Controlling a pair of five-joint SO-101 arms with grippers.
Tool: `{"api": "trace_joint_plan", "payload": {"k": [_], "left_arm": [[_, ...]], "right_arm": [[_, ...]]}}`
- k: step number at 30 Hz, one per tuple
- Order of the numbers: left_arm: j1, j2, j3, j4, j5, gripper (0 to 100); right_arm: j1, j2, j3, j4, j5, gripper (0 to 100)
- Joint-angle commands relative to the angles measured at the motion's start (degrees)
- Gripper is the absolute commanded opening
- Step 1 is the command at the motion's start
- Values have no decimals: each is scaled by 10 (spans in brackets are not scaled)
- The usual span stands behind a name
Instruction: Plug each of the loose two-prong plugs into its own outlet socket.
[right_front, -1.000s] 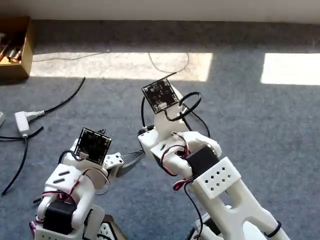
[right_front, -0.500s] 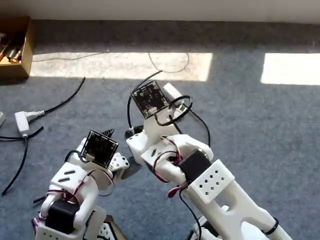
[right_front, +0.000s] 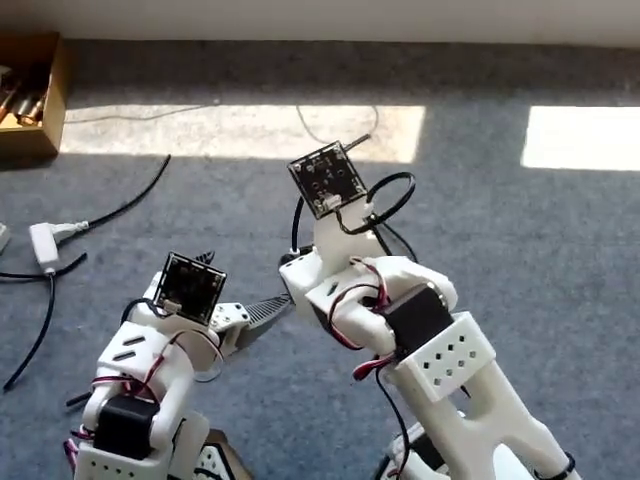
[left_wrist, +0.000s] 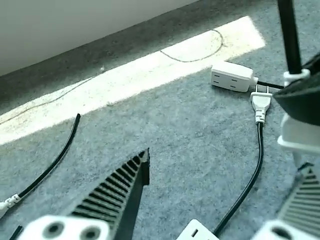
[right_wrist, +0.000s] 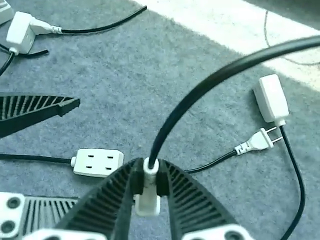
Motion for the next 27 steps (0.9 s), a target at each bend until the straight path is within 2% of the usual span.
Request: {"api": "trace_joint_plan", "payload": {"k": [1,5,7,11,14,18,22,27], "left_arm": [[-5,0,0,-13,4,411],[-3,0,-6,-8,4,411],[5,-5,-20,22,5,411],[66,-6,-76,93,16,411],[84,-1,-64,70,17,411],[43,-1,-21,13,15,411],[-14,0,10,-29,11,411],[-22,0,18,-34,-1,411]], "right_arm": [[6,-9,-32,10,14,5],[9,-8,-32,2,17,5],[15,-8,-30,-9,15,5],[17,-3,-26,-52,6,5],[-10,-8,-29,-51,-18,5],[-63,-8,-30,-25,-18,5],[-63,-8,-35,-7,-8,5],[-40,-8,-73,42,11,5]]}}
